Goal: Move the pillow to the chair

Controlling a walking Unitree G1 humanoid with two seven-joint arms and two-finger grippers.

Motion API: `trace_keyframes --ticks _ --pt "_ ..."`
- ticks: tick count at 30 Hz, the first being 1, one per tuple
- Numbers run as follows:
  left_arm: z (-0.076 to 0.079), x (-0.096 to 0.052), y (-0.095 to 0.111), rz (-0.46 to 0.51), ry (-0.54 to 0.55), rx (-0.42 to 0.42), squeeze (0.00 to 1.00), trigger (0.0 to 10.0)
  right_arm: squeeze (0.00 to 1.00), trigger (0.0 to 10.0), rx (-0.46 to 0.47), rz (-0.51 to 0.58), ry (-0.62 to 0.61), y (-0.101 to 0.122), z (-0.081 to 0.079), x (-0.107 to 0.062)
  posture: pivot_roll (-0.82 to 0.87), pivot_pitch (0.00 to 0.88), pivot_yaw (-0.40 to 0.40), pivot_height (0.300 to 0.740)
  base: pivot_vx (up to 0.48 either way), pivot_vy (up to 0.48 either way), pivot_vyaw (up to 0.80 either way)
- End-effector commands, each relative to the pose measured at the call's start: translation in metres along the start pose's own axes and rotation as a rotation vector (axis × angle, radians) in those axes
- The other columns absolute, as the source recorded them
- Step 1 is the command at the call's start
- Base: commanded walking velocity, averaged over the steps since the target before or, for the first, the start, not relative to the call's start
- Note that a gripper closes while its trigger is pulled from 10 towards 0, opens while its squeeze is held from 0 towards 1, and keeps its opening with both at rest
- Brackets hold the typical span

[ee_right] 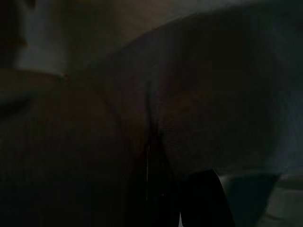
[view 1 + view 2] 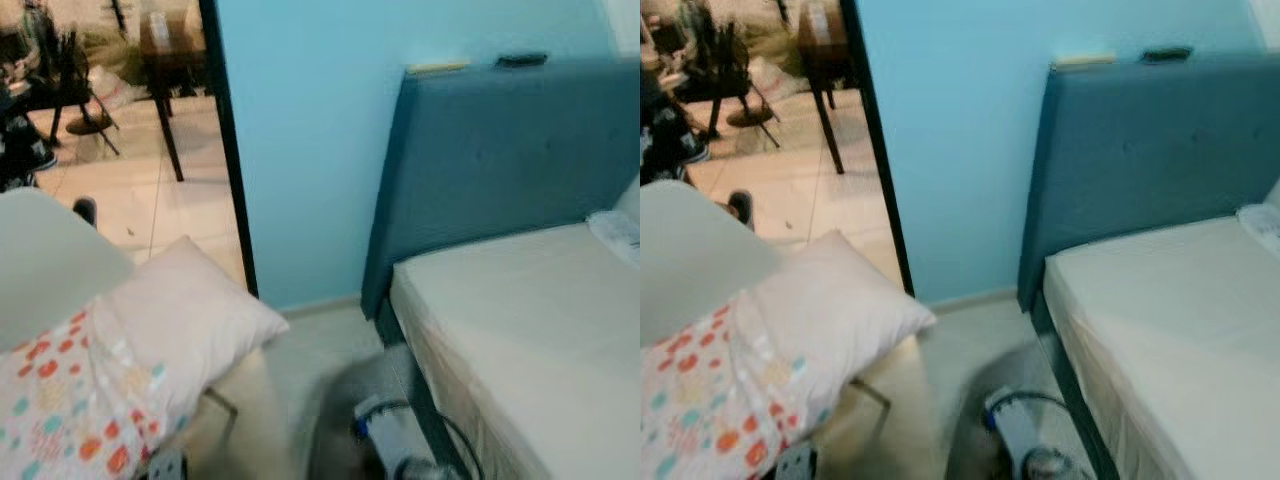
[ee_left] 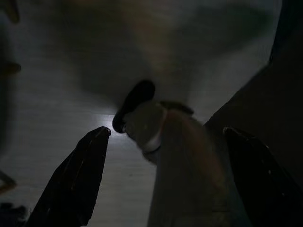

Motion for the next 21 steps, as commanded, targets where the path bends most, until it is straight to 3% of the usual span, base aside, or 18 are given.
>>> trace_keyframes --ticks 1,4,21 --pt "0.0003 -0.0023 -0.0136 -0.050 -0.006 0.002 0.00 10.0 0.00 10.0 -0.006 -0.052 0.004 -0.0128 -0.0021 -0.0006 -0.04 0.059 -0.038 0.740 0.000 -0.465 0.71" --pt "0.0014 -0.0021 -0.0139 -0.051 -0.010 -0.007 0.00 10.0 0.00 10.0 -0.004 -0.055 0.000 -0.0140 -0.0019 -0.0007 -0.04 0.058 -0.038 0.740 0.000 -0.463 0.71" --pt "0.0014 -0.0023 -0.0177 -0.066 0.010 -0.010 0.00 10.0 0.00 10.0 -0.065 -0.048 0.019 -0.0140 -0.0043 -0.0006 -0.04 0.062 -0.042 0.740 0.000 0.000 0.71"
Point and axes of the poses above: a point about 5 cm out from each wrist's last joint towards the gripper, its own x axis pointing out of the wrist towards the gripper, its own y axis along the axis of the wrist's last joint, z = x × y, the point moved 2 cm from there along x, pointing out of the wrist towards the gripper, and after that the axes turned 2 degrees about x, right-handed, at the moved point
